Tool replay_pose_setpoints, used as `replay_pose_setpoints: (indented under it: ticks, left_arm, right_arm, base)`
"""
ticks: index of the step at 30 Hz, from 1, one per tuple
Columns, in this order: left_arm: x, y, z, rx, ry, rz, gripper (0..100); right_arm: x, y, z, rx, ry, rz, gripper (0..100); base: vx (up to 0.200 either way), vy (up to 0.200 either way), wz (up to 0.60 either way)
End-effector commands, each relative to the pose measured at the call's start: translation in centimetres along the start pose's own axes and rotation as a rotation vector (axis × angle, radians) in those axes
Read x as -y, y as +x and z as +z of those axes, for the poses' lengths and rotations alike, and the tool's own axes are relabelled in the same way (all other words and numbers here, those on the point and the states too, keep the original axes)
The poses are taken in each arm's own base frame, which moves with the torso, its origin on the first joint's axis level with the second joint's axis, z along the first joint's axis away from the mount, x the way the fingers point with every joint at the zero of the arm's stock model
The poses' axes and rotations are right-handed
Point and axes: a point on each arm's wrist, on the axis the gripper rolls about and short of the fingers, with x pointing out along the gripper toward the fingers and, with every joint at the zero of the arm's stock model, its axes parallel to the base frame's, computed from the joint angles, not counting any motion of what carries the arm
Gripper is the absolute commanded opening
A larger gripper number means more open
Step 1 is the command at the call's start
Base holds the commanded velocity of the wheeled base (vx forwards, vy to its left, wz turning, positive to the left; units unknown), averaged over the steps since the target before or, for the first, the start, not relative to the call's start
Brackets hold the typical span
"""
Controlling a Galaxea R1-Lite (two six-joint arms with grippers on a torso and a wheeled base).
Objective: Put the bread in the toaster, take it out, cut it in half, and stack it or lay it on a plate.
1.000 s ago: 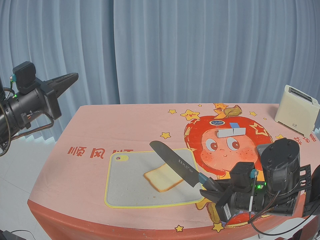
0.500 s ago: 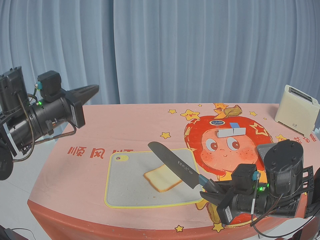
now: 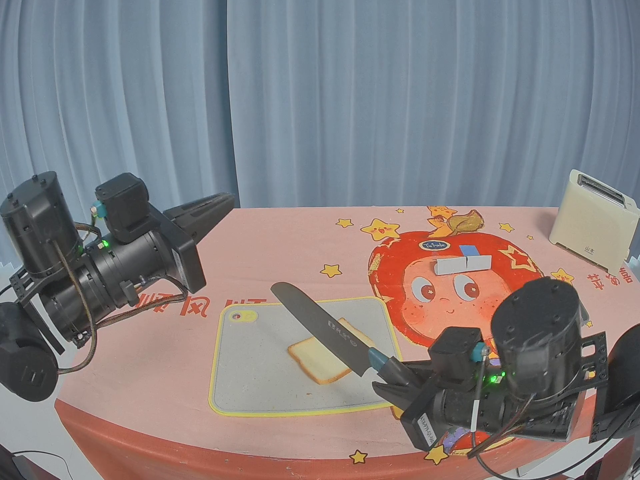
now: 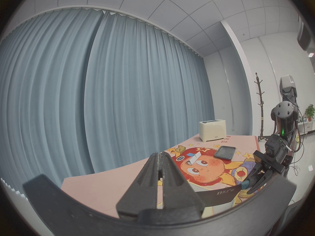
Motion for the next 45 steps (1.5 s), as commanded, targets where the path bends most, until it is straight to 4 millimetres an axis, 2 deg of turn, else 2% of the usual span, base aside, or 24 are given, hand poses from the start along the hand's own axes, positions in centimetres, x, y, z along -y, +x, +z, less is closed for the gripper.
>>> replay_pose_setpoints:
  ticks: [1, 5, 9, 14, 21, 26, 37, 45]
  left_arm:
    - [1.1, 2.3, -2.7, -0.069, -0.025, -0.053, 0]
    - [2.1, 3.6, -3.5, -0.050, -0.071, -0.088, 0]
    - [3.6, 5.2, -5.0, -0.034, -0.071, -0.114, 0]
    - [3.8, 6.3, -7.1, -0.088, -0.072, -0.069, 0]
    - [3.9, 6.7, -8.1, -0.115, -0.076, -0.071, 0]
    - [4.1, 7.3, -9.7, -0.147, -0.078, -0.078, 0]
    - [6.4, 7.4, -10.6, -0.141, -0.079, -0.148, 0]
    - [6.3, 7.3, -10.6, -0.144, -0.079, -0.147, 0]
  right_arm:
    - [-0.7, 1.5, 0.3, -0.045, -0.018, -0.041, 0]
    - [-1.1, 1.1, 0.3, -0.069, 0.000, -0.046, 0]
    - [-0.7, 0.3, 0.3, -0.068, 0.020, -0.057, 0]
    - [-0.5, 0.4, -0.2, -0.084, 0.021, -0.064, 0]
    - [-0.3, 0.5, -0.3, -0.089, 0.024, -0.072, 0]
    - [-0.3, 0.7, -0.4, -0.094, 0.029, -0.075, 0]
    - [-0.4, 1.3, -0.6, -0.113, 0.025, -0.078, 0]
    - [-0.4, 1.2, -0.6, -0.112, 0.027, -0.082, 0]
  base:
    - [0.000, 0.000, 0.00]
    - [0.000, 0.000, 0.00]
    - [0.000, 0.000, 0.00]
    - [0.000, 0.000, 0.00]
    - [0.000, 0.000, 0.00]
    - [0.000, 0.000, 0.00]
    - [0.000, 0.000, 0.00]
    - [0.000, 0.000, 0.00]
